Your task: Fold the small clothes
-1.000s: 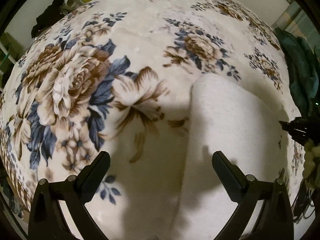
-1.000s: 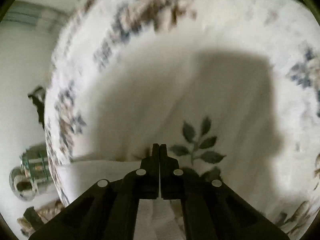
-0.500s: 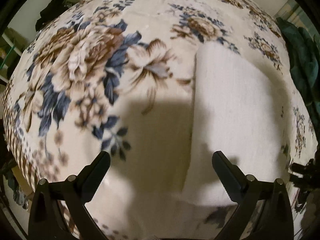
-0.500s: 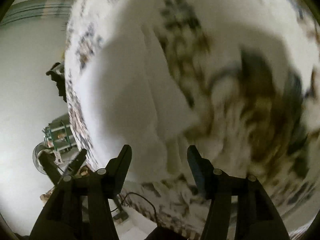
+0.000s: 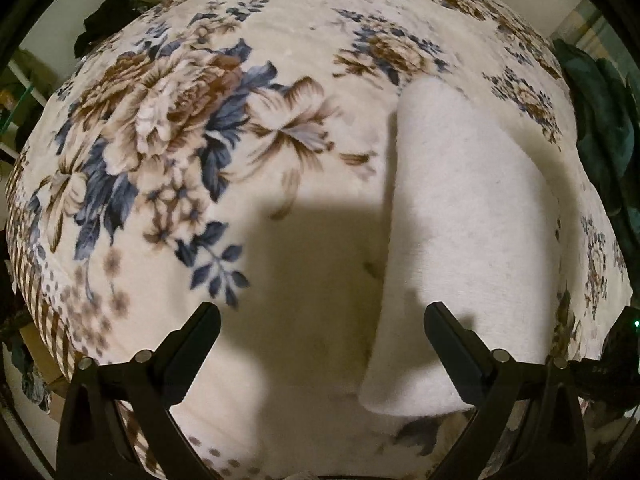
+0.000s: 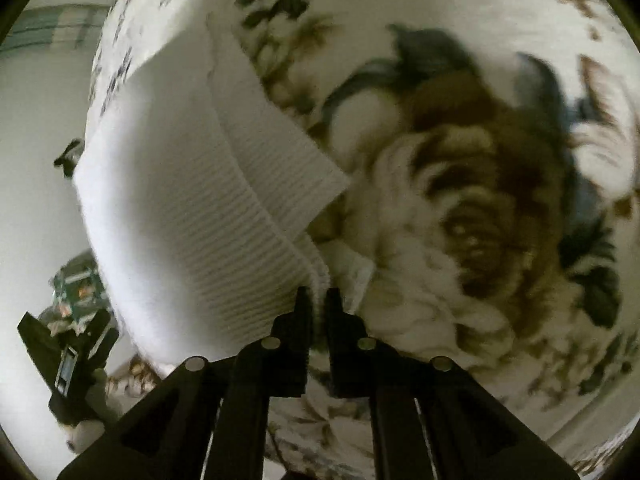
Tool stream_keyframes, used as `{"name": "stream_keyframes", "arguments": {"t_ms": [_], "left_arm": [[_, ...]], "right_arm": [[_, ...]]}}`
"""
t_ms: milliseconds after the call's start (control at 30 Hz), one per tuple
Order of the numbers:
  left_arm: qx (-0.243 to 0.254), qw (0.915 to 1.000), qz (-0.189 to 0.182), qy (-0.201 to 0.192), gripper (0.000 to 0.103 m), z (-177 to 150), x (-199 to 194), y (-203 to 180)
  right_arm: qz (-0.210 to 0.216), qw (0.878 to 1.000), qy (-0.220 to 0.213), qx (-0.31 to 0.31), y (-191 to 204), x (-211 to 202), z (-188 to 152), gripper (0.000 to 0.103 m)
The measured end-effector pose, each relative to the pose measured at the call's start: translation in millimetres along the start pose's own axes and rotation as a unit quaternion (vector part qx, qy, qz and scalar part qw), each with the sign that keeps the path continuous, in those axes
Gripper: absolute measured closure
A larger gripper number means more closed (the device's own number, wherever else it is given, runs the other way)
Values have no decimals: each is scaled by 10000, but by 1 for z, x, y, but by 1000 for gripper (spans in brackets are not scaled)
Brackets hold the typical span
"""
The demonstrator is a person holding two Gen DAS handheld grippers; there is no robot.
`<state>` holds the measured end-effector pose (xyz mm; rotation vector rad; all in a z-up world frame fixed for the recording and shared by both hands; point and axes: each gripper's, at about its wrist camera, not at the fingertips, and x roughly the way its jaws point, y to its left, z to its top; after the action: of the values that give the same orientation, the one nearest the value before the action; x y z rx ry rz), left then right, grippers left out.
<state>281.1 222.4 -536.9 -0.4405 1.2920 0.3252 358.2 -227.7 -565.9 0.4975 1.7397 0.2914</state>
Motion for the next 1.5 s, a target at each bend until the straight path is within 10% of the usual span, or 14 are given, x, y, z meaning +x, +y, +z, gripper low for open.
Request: {"name": "stream_keyframes", "arguments": {"t_ms": [200, 333, 500, 767, 833, 933, 1233, 1500], "left_arm": [[-128, 9961, -868, 8, 0, 12, 15, 23], [-265, 9763, -2128, 291, 0, 23, 50, 31], [-513, 9295, -3578, 731, 0, 38, 95, 13], [-15, 9146, -3988, 664, 4, 67, 105, -29], [97, 9191, -3885, 653, 50, 76, 99, -32], [206, 9229, -3788, 658, 69, 87, 90, -29], [1082, 9197, -3694, 778, 71, 149, 51, -47], [1633, 9141, -3673, 525, 70, 257, 50, -98]], "right_arm": [[624, 9965, -443, -331, 0, -41, 33, 13], [1661, 9853, 180, -354, -3, 5, 69, 9], [2381, 9669, 791, -465, 1, 54, 92, 6], [2580, 9531, 1257, -959, 60, 91, 85, 8], [2526, 9572, 1075, -915, 63, 90, 81, 33], [2505, 9638, 539, -743, 66, 75, 73, 66], [2390, 9690, -483, -403, 105, 19, 44, 74], [2457, 9621, -1136, -313, 156, -26, 131, 74]]}}
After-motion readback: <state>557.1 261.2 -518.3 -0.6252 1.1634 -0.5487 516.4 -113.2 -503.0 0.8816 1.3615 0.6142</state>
